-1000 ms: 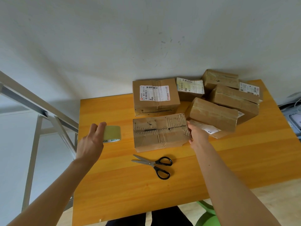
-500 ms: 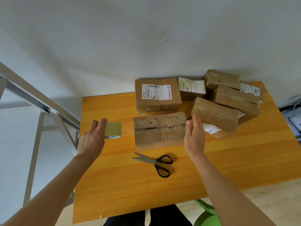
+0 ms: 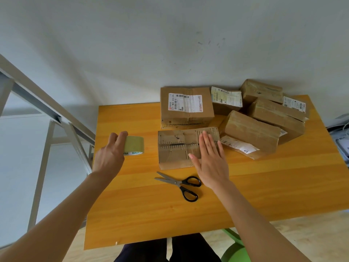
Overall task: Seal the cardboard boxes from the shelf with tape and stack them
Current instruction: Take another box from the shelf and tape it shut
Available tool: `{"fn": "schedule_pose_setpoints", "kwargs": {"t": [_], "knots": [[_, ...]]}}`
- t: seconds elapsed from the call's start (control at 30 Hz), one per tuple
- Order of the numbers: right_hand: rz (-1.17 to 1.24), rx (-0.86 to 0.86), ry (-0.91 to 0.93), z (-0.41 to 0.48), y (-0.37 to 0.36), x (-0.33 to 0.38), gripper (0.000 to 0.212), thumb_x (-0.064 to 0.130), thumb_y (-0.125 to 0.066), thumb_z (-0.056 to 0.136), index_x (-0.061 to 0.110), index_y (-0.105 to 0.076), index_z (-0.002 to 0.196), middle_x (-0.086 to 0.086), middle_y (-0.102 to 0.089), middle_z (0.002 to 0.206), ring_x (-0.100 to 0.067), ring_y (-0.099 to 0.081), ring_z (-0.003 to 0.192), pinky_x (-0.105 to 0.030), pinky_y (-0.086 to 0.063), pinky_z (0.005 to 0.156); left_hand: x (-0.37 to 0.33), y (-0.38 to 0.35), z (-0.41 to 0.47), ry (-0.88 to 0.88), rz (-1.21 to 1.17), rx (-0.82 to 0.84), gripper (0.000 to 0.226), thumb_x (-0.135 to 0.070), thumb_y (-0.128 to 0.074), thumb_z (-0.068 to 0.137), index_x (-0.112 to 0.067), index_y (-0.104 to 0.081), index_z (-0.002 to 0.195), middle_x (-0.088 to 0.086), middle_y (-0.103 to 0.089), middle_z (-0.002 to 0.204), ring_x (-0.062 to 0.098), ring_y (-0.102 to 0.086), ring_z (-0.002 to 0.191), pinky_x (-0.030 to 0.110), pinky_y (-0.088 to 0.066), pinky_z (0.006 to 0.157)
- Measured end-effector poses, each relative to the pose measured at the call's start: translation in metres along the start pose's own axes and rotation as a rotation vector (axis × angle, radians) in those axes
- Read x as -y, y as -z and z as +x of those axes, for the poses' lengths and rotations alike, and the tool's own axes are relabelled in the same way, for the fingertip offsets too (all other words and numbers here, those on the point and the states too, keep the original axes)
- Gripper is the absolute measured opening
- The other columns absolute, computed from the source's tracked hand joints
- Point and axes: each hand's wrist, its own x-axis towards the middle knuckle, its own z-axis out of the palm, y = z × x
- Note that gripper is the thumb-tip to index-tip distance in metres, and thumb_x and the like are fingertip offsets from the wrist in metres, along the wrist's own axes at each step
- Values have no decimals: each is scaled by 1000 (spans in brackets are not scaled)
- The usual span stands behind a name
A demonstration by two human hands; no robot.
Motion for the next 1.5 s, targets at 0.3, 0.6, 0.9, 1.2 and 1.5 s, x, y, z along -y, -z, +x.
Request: {"fn": "schedule_pose_setpoints", "kwargs": {"t": [0.3, 0.6, 0.9, 1.2, 1.5], "knots": [[30, -21, 127, 6, 7, 19, 79, 63, 8, 94, 12, 10, 154, -2, 15, 161, -15, 14, 149, -33, 11, 120, 0, 3, 0, 6, 19, 13, 51, 11, -64, 77, -3, -48, 124, 23, -52, 101, 41, -57, 56, 41, -48, 41], [54, -16, 203, 10, 7, 37, 78, 64, 1, 94, 13, 12, 153, -1, 20, 160, -14, 18, 148, -33, 9, 121, -2, 9, 3, -33, 35, -1, 53, 14, -68, 71, 2, -52, 120, 26, -54, 96, 40, -57, 52, 32, -40, 40], [1, -8, 339, 16, 8, 51, 96, 76, -18, 89, 10, 1, 155, -4, 7, 163, -18, 6, 150, -37, 2, 122, 2, 9, 1, -50, 2, -44, 56, 16, -68, 70, -4, -48, 118, 24, -54, 94, 38, -55, 47, 35, -44, 37], [-30, 52, 403, 27, 3, 57, 87, 71, -10, 90, 15, 16, 150, 1, 20, 159, -14, 16, 148, -33, 7, 122, 4, 7, 1, -40, 27, 3, 49, 14, -67, 74, 0, -54, 119, 23, -54, 94, 37, -55, 48, 35, -44, 37], [-33, 64, 411, 25, 4, 59, 82, 67, -8, 93, 14, 16, 151, 1, 23, 158, -14, 20, 147, -35, 6, 122, 10, 1, 1, -54, 32, 54, 51, 11, -71, 73, -1, -53, 119, 23, -55, 96, 37, -58, 51, 35, -47, 37]]}}
